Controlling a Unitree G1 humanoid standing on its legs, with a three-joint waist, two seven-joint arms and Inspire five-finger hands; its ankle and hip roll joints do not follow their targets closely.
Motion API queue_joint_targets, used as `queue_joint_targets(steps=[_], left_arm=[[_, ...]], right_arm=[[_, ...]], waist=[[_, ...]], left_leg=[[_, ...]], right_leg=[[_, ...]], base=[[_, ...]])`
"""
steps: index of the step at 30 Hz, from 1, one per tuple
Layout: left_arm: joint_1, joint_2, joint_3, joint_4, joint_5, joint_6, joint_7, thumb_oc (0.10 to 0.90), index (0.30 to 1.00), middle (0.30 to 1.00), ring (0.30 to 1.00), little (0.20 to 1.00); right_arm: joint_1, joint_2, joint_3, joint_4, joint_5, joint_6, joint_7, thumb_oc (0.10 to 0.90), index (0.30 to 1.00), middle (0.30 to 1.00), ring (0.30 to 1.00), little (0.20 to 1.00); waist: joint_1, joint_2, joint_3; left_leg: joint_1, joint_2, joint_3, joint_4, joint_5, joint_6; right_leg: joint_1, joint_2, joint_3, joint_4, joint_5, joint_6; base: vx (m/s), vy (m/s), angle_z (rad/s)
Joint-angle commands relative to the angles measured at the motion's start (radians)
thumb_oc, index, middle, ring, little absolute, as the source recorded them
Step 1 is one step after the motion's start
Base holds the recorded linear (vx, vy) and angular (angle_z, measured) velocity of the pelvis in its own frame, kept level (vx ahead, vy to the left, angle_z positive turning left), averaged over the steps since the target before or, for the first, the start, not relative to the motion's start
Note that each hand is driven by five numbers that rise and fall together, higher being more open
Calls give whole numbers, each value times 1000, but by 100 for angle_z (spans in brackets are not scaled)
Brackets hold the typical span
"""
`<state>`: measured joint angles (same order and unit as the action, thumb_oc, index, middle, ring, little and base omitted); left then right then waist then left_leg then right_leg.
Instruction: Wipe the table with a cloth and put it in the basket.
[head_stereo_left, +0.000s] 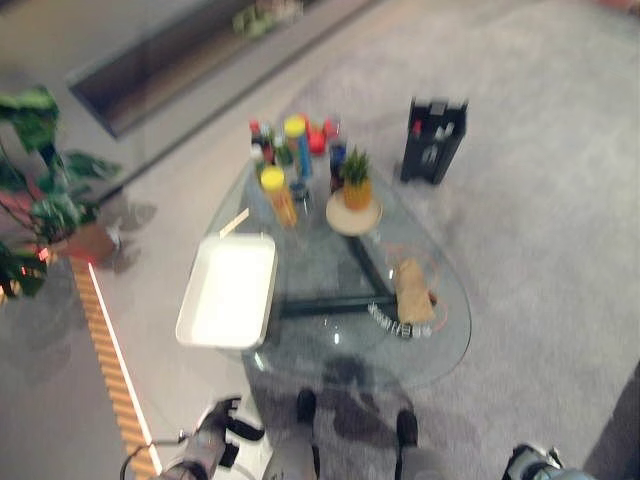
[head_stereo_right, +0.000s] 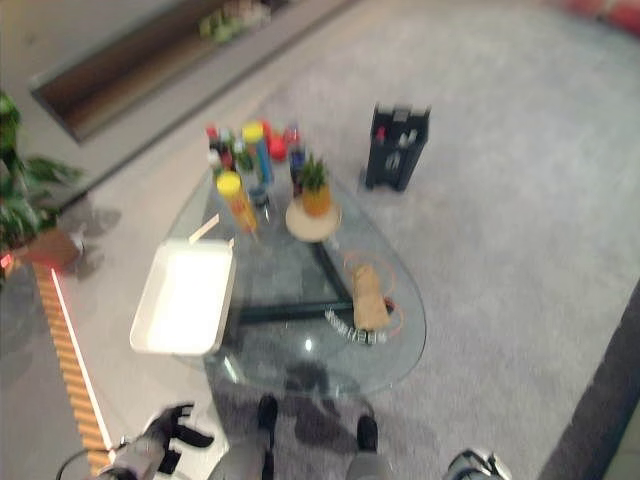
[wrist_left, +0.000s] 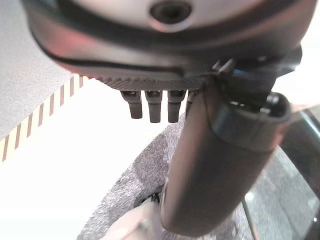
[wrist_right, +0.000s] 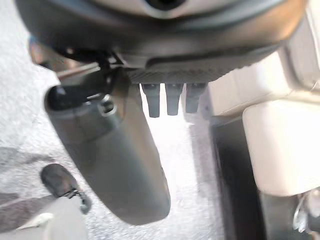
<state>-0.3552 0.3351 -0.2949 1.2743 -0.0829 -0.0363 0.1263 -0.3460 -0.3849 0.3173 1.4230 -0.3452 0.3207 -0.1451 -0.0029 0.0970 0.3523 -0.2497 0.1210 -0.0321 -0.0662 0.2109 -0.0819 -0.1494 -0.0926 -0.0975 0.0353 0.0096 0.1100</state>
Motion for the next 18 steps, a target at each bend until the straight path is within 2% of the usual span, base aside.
queue_joint_targets(steps=[1,6,9,14,18], left_arm=[[-119,116,0,-7,-81,-55,60,800,900,900,900,900],[-193,143,46,-49,-281,-68,44,800,900,900,900,900],[-215,155,93,-60,-374,-66,33,800,900,900,900,900],[-212,157,134,-69,-415,-51,45,800,900,900,900,900],[-227,164,133,-67,-424,-26,56,800,900,900,900,900]], right_arm=[[-61,-41,42,18,74,89,-54,800,900,900,900,900],[-165,-88,4,-2,159,110,-89,800,900,900,900,900],[-216,-123,-27,-15,218,83,-131,800,900,900,900,900],[-278,-163,-57,-43,219,57,-175,800,900,900,900,900],[-319,-188,-48,-36,228,49,-165,800,900,900,900,900]], waist=[[6,-48,54],[11,-46,114],[11,-44,144],[8,-39,162],[6,-38,168]], left_leg=[[-38,-81,22,55,-110,42],[-206,-108,27,207,-123,42],[-313,-118,29,315,-144,44],[-440,-115,31,466,-199,58],[-492,-108,28,522,-219,64]], right_leg=[[-175,1,24,117,1,-45],[-326,-16,10,235,-13,-46],[-423,-18,17,316,-28,-51],[-554,-3,34,438,-65,-67],[-607,10,46,493,-84,-79]], base=[[-200,-70,13],[-167,-57,8],[-126,-64,15],[-68,-34,2],[-21,4,-4]])
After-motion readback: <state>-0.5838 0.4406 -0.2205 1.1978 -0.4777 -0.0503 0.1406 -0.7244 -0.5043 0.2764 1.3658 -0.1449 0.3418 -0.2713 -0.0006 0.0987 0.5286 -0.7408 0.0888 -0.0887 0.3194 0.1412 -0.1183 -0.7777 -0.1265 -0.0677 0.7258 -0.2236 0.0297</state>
